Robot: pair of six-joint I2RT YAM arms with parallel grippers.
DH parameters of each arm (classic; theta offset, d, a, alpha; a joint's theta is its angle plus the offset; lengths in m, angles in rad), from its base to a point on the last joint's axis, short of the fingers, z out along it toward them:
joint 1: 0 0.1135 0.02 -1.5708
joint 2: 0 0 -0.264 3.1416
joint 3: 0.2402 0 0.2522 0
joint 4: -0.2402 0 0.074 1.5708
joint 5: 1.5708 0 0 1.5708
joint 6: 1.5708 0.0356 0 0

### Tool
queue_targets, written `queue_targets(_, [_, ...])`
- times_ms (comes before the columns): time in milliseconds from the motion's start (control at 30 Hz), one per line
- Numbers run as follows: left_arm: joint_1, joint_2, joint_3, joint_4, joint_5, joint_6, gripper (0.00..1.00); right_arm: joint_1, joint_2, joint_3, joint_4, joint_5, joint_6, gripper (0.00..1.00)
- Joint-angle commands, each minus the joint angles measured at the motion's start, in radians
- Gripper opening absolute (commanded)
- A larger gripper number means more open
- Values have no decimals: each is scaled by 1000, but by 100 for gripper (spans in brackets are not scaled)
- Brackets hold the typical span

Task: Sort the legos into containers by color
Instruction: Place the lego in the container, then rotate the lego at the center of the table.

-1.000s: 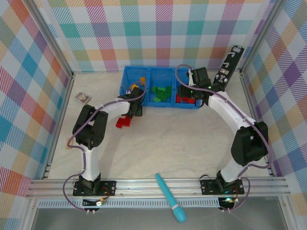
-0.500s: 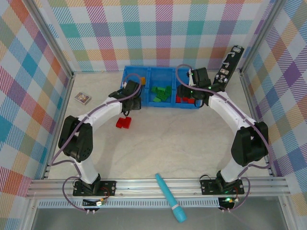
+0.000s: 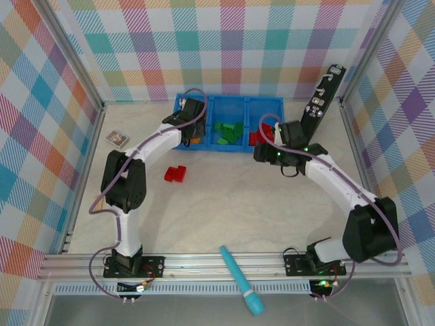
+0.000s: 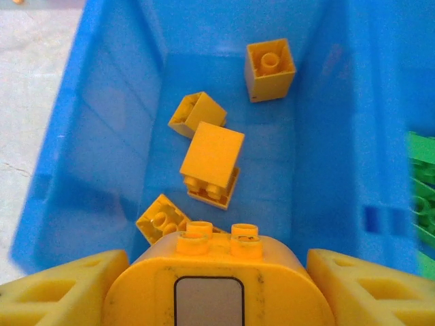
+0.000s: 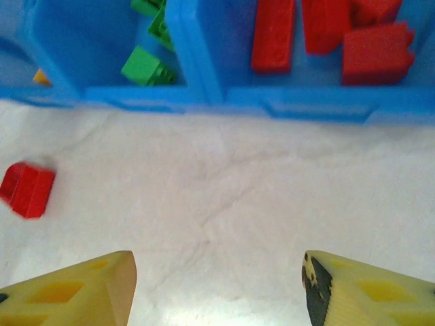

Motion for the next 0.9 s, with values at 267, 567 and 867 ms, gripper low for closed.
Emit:
queue_targets(267, [43, 117, 121, 20, 77, -17, 73, 257, -194, -266, 94, -6, 102, 68])
queue_targets(567, [50, 73, 105, 9, 87, 11, 80, 409, -143, -226, 62, 85, 159, 69])
queue_targets(867, [60, -138, 48, -20, 94, 82, 82, 441, -59, -142, 40, 125, 135, 69])
